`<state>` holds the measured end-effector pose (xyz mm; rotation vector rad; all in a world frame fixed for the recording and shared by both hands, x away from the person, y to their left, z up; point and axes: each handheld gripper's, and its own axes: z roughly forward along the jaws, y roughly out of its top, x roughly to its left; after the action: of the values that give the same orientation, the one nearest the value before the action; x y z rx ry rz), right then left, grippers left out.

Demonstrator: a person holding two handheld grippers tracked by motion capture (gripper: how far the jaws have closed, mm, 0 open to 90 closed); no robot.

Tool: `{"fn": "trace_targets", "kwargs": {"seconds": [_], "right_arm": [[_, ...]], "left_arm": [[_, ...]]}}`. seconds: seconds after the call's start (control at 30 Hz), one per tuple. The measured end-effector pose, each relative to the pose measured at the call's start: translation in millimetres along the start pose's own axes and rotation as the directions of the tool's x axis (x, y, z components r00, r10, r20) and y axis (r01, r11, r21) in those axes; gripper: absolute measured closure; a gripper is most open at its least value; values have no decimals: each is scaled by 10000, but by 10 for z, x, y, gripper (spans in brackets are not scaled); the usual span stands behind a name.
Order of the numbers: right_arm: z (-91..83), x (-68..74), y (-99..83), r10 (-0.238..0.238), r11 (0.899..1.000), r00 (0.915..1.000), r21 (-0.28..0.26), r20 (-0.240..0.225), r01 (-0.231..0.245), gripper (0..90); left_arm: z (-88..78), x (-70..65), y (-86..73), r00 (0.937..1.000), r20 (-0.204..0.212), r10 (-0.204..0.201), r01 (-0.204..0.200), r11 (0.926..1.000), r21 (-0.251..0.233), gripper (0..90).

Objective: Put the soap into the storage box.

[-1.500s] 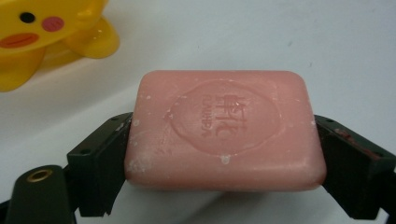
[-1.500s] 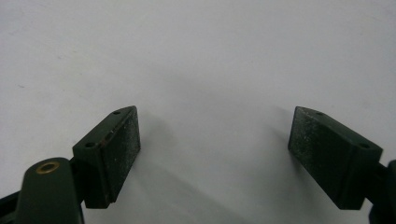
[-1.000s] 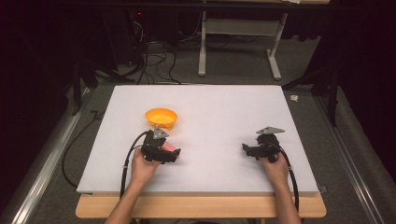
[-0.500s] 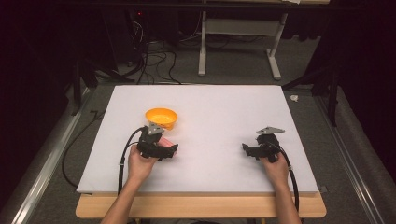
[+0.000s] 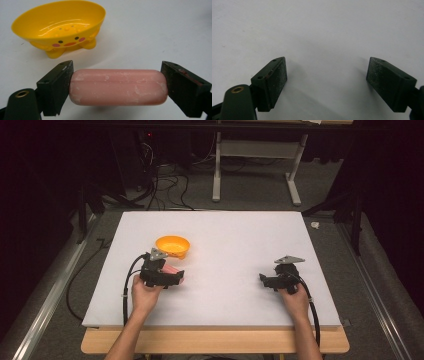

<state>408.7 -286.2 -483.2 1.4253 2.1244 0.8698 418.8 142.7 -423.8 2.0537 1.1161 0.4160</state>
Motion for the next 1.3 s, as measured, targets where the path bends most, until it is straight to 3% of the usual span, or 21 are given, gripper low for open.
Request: {"fn": "trace_targets", "kwargs": {"seconds": [0.4,0.63,0.9,1.2,1.3], "right_arm": [[0,0,0,0,10000,10000,-1,1,0,172],[1,-1,0,-20,10000,10000,-10,6,20,172],[0,0,0,-3,10000,10000,-1,3,3,171],[0,-1,0,-20,10000,10000,-10,8,20,172],[1,-1,0,-20,10000,10000,-10,7,20,171]], "left_arm": [[-86,158,93,9980,-314,-549,543,9984,-179,142],[-111,215,163,9975,-463,-537,520,9979,-375,142],[-111,275,294,9956,-514,-779,755,9961,-467,142],[-71,312,423,9951,-718,-685,660,9971,-368,142],[-52,296,467,9947,-952,-395,372,9990,-261,142]]}}
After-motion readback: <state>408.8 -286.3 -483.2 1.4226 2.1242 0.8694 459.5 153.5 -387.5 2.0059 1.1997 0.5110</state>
